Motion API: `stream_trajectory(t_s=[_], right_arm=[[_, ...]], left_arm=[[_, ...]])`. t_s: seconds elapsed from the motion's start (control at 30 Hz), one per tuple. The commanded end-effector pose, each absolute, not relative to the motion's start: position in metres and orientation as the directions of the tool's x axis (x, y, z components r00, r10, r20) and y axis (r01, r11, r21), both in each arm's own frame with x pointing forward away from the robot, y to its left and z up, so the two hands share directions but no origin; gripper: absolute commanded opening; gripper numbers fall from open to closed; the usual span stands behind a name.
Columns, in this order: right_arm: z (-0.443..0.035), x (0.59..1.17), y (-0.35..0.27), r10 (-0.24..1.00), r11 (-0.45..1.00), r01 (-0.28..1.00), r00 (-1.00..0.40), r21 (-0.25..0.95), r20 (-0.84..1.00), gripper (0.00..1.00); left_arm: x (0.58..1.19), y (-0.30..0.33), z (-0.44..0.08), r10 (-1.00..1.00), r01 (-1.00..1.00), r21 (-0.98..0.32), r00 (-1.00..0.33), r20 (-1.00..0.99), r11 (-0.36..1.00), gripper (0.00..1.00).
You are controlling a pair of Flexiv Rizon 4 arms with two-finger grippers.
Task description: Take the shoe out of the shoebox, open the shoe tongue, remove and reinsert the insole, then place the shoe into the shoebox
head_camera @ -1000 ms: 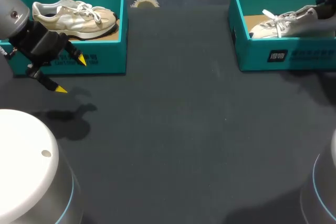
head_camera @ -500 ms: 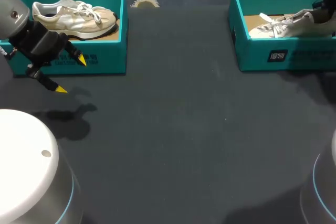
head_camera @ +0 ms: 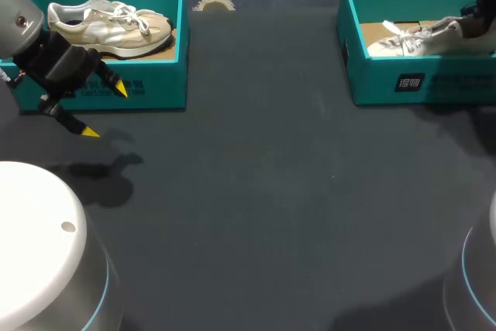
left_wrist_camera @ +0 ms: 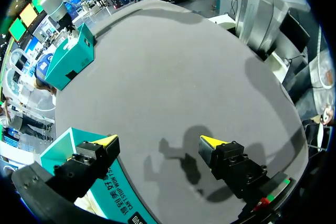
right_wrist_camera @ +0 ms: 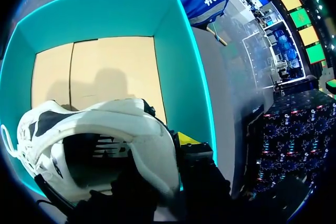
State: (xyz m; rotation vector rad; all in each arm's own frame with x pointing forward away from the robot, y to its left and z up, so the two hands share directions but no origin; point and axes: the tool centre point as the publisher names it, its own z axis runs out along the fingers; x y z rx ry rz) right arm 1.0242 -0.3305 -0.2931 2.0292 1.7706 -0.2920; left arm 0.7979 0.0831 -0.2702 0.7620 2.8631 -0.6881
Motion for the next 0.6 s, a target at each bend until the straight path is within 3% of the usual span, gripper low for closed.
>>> stream_trajectory(t_s=[0.03,0.6], right_arm=[[-0.297,1.025,-0.331,0.890,-0.096,0.979,0.165,0.178,-0.426,0.00],[-0.314,1.024,-0.329,0.892,-0.116,0.977,0.181,0.178,-0.415,0.00]], left_arm=[[0.797,0.083,-0.270,0.449,0.494,-0.398,-0.869,-0.208,0.773,1.00],[0.797,0.083,-0.270,0.449,0.494,-0.398,-0.869,-0.208,0.773,1.00]])
